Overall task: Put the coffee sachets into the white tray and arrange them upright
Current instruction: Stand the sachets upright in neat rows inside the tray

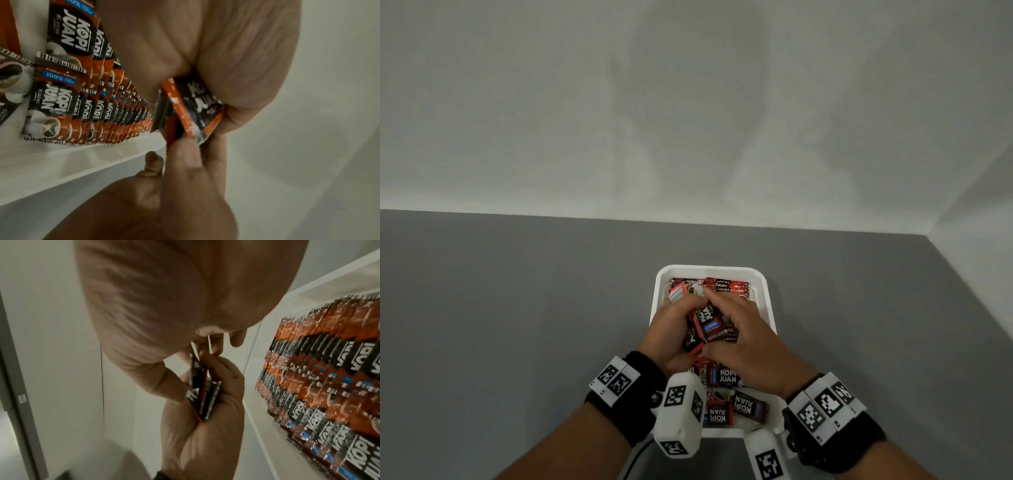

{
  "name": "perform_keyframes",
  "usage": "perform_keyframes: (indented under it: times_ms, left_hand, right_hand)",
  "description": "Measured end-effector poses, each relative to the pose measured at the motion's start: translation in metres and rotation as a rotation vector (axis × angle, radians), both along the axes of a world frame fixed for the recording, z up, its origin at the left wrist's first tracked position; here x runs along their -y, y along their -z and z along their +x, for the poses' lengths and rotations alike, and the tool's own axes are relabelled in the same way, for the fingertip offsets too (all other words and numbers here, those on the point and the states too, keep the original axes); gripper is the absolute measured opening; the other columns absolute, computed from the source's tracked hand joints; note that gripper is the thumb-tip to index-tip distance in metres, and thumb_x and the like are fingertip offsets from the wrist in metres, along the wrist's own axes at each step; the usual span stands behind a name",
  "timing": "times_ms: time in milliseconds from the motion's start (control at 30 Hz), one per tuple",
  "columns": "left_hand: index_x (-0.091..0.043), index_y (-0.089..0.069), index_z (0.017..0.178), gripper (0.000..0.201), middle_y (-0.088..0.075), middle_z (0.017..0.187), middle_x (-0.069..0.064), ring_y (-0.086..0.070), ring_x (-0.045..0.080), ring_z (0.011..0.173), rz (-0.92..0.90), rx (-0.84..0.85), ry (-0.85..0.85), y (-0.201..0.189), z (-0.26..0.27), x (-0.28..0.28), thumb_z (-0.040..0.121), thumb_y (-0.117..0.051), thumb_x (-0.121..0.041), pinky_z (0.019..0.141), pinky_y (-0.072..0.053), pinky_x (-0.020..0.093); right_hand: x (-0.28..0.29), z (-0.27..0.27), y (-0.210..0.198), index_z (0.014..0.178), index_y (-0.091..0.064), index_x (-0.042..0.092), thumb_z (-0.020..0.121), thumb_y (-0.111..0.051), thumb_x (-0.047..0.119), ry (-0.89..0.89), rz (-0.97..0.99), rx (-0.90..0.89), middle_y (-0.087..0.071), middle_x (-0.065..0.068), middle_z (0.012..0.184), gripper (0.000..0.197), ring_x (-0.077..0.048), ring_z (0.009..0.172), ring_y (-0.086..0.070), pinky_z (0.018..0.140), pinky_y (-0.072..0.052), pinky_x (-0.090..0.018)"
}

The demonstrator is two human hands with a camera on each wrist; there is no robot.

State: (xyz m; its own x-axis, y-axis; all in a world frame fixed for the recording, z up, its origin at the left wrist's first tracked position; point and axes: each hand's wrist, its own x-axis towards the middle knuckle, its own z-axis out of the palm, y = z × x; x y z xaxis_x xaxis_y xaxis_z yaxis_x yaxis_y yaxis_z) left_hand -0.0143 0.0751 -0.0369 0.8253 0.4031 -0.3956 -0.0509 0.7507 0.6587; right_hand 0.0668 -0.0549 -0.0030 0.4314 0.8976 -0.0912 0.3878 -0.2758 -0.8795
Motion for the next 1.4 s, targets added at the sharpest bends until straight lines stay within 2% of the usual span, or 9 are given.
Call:
perform_keyframes:
  times_ms: [100, 200, 433, 833, 967, 1100, 1233, 1300, 1400]
  left_hand:
    - [0.001, -0.068, 0.117, 0.029, -0.069, 0.103, 0.025, -0.072, 0.034, 0.090, -0.008, 0.053, -0.015, 0.002, -0.003, -0.001, 0.092, -0.062, -0.013, 0.079, -0.060, 0.044]
    - [-0.002, -0.064, 0.111, 0.022, -0.063, 0.080, 0.015, -0.065, 0.023, 0.069, -0.029, 0.043, 0.009, -0.002, -0.005, 0.000, 0.090, -0.062, -0.009, 0.067, -0.058, 0.036]
    - [-0.002, -0.059, 0.106, 0.012, -0.057, 0.074, 0.015, -0.060, 0.023, 0.058, 0.132, -0.002, 0.101, -0.011, -0.001, 0.005, 0.094, -0.061, -0.001, 0.055, -0.055, 0.032]
    - [0.003, -0.063, 0.110, 0.030, -0.063, 0.088, 0.023, -0.067, 0.032, 0.073, 0.066, 0.011, 0.114, -0.015, -0.005, 0.010, 0.085, -0.049, 0.011, 0.062, -0.058, 0.036]
    - [0.000, -0.064, 0.108, 0.035, -0.064, 0.088, 0.020, -0.068, 0.030, 0.076, 0.010, -0.013, 0.131, -0.014, -0.005, 0.011, 0.074, -0.057, -0.002, 0.068, -0.056, 0.038]
    - [0.004, -0.064, 0.106, 0.024, -0.063, 0.089, 0.023, -0.067, 0.030, 0.075, 0.100, -0.020, 0.101, -0.014, -0.004, 0.009, 0.087, -0.050, 0.002, 0.066, -0.057, 0.036]
    - [0.010, -0.061, 0.118, 0.027, -0.069, 0.091, 0.023, -0.070, 0.029, 0.071, 0.207, 0.024, 0.134, -0.014, -0.007, 0.004, 0.095, -0.061, -0.005, 0.067, -0.061, 0.038]
    - [0.004, -0.063, 0.116, 0.025, -0.069, 0.087, 0.019, -0.068, 0.023, 0.064, 0.284, -0.014, 0.146, -0.014, -0.006, 0.004, 0.096, -0.065, -0.011, 0.060, -0.058, 0.034]
    - [-0.006, -0.069, 0.105, 0.020, -0.069, 0.091, 0.019, -0.064, 0.026, 0.068, 0.346, -0.069, 0.152, -0.010, -0.003, 0.001, 0.093, -0.071, -0.022, 0.065, -0.053, 0.039]
  right_hand:
    - [0.000, -0.002, 0.002, 0.159, -0.025, 0.031, 0.072, -0.063, 0.037, -0.024, -0.038, 0.011, -0.024, 0.022, 0.157, 0.095, 0.005, 0.146, -0.014, 0.124, -0.024, -0.039]
    - [0.003, 0.003, 0.001, 0.158, -0.028, 0.032, 0.066, -0.070, 0.048, -0.038, 0.000, -0.048, -0.020, 0.025, 0.160, 0.102, 0.007, 0.148, -0.014, 0.123, -0.029, -0.040]
    - [-0.009, 0.020, -0.007, 0.160, -0.017, 0.032, 0.058, -0.093, 0.045, -0.214, -0.031, 0.313, -0.010, 0.013, 0.167, 0.128, 0.000, 0.153, -0.003, 0.125, -0.022, -0.040]
    - [-0.024, 0.020, -0.007, 0.159, -0.020, 0.022, 0.051, -0.094, 0.038, -0.291, -0.109, 0.410, -0.029, 0.009, 0.156, 0.131, -0.007, 0.145, -0.024, 0.120, -0.029, -0.034]
    - [-0.025, 0.021, -0.001, 0.158, -0.024, 0.021, 0.053, -0.092, 0.032, -0.269, -0.075, 0.428, -0.032, 0.009, 0.154, 0.126, -0.006, 0.143, -0.027, 0.119, -0.030, -0.034]
    - [-0.023, 0.023, 0.002, 0.158, -0.024, 0.023, 0.053, -0.095, 0.037, -0.255, -0.086, 0.292, -0.032, 0.013, 0.154, 0.128, -0.004, 0.142, -0.031, 0.117, -0.034, -0.028]
    - [-0.021, 0.029, -0.002, 0.148, -0.047, 0.026, 0.081, -0.079, 0.031, 0.036, 0.061, -0.216, -0.062, 0.008, 0.126, 0.074, -0.014, 0.102, -0.069, 0.079, -0.058, -0.026]
    - [-0.023, 0.034, -0.003, 0.131, -0.064, 0.021, 0.092, -0.070, 0.014, 0.194, 0.109, -0.255, -0.074, 0.003, 0.100, 0.039, -0.021, 0.075, -0.071, 0.067, -0.059, -0.030]
    - [-0.024, 0.042, -0.001, 0.099, -0.077, 0.017, 0.091, -0.071, 0.004, 0.258, 0.182, -0.196, -0.076, -0.001, 0.083, 0.016, -0.014, 0.067, -0.068, 0.064, -0.056, -0.027]
